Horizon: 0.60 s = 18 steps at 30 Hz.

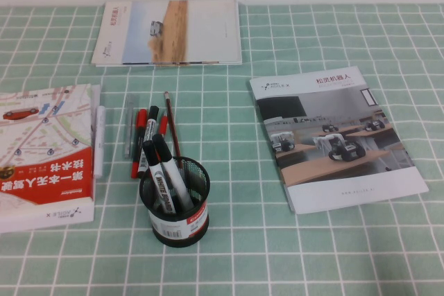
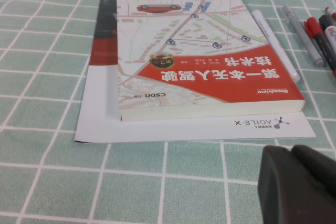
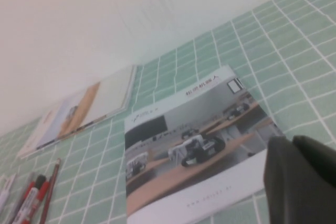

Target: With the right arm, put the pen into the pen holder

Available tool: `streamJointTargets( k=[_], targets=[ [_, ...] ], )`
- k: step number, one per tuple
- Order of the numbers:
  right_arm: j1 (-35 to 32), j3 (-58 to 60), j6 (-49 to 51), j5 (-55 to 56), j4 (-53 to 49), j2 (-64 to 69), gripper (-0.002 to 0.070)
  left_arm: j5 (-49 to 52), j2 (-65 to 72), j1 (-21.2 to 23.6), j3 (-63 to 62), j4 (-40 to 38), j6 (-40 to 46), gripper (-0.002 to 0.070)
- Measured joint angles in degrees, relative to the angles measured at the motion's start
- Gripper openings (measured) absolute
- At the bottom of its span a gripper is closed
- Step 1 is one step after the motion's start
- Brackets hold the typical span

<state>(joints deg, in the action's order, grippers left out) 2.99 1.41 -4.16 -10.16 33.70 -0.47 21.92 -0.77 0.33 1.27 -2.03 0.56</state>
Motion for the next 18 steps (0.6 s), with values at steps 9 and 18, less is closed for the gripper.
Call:
streamJointTargets(
  k=[9,18],
  targets=[
    [0.00,0.00,0.00,2.74,3.72,0.00,-0.0020,0.00,0.00,0.00,0.00,0.00,0.00,-0.0004],
    [0.00,-10.77,0.00,-12.08,5.73,13.19,-0.0020,0.00,0.00,0.00,0.00,0.00,0.00,-0.0004]
  ],
)
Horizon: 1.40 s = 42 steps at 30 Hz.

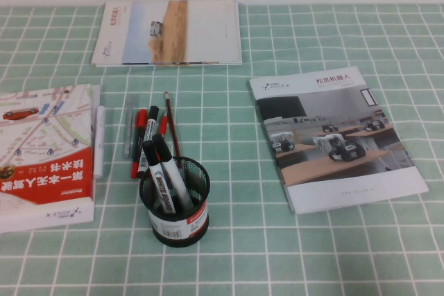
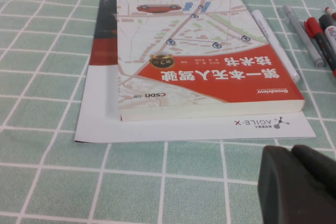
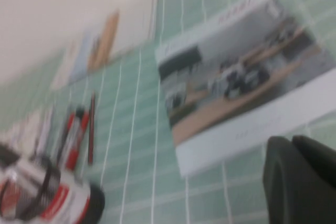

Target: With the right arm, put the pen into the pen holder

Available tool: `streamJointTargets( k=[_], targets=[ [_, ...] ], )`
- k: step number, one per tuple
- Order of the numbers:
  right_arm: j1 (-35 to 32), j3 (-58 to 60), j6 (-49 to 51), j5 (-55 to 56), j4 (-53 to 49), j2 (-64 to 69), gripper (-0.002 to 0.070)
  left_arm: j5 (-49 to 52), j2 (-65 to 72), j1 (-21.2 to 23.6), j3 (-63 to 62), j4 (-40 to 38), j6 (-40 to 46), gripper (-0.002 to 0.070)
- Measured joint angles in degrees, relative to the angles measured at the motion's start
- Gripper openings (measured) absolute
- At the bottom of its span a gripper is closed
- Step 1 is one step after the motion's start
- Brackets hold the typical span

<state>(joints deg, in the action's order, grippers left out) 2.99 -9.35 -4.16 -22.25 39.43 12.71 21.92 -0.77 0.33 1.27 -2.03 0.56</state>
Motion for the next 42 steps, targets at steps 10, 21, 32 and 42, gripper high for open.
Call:
streamJointTargets(
  k=[10,21,32,42],
  targets=[
    [0.00,-24.40,-0.93,-20.69,-8.92,30.20,-0.0020,0.00,0.00,0.00,0.00,0.00,0.00,-0.0004],
    [15.91,-47.33,5.62,-22.61,-20.52,61.21,-0.0020,0.00,0.00,0.00,0.00,0.00,0.00,-0.0004],
    [29.35,-80.94,10.42,-26.80,-25.31,91.97,-0.0020,0.00,0.00,0.00,0.00,0.00,0.00,-0.0004],
    [33.07,-115.33,14.75,-38.26,-30.22,116.04,-0.0019,0.00,0.00,0.00,0.00,0.00,0.00,-0.0004]
  ],
)
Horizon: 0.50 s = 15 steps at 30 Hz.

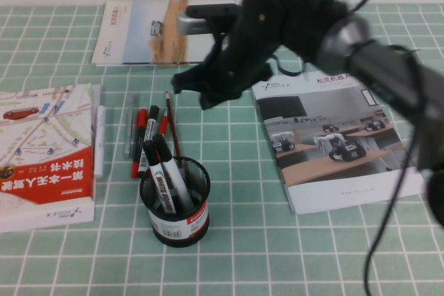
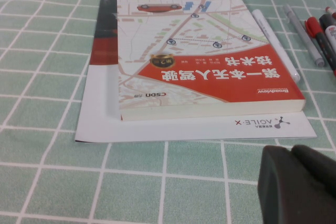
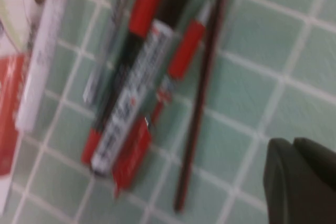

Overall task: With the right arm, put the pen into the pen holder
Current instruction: Pick up the pen on the table

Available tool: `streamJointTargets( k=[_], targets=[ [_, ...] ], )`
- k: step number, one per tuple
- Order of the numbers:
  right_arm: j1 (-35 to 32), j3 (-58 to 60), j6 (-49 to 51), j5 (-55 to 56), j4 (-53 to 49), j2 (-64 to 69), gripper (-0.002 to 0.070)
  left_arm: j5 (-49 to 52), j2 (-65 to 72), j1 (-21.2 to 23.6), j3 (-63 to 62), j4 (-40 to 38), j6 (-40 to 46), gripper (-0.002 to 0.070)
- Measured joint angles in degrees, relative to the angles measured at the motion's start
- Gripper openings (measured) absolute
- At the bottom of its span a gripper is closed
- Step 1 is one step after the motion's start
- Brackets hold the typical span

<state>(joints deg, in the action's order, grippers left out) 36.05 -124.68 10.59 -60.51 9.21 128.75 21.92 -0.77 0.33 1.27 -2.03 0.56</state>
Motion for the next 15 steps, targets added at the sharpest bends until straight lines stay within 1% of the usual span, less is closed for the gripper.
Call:
streamJointTargets(
  k=[3,4,6,10,12,15],
  targets=[
    [0.35,-7.11,0.13,-1.58,-0.26,4.67,-0.0002,0.00,0.00,0.00,0.00,0.00,0.00,-0.0004],
    [0.48,-9.49,0.13,-1.87,-0.37,6.25,0.0013,0.00,0.00,0.00,0.00,0.00,0.00,-0.0004],
    [0.71,-13.63,0.13,-2.16,-0.40,9.19,0.0066,0.00,0.00,0.00,0.00,0.00,0.00,-0.0004],
    [1.06,-19.23,0.13,-1.93,-0.50,14.17,0.0214,0.00,0.00,0.00,0.00,0.00,0.00,-0.0004],
    [1.16,-20.73,-0.22,-1.85,-0.50,15.84,0.0252,0.00,0.00,0.00,0.00,0.00,0.00,-0.0004],
    [1.35,-21.13,-1.61,-1.70,-1.07,17.71,0.0274,0.00,0.00,0.00,0.00,0.00,0.00,-0.0004]
  ],
)
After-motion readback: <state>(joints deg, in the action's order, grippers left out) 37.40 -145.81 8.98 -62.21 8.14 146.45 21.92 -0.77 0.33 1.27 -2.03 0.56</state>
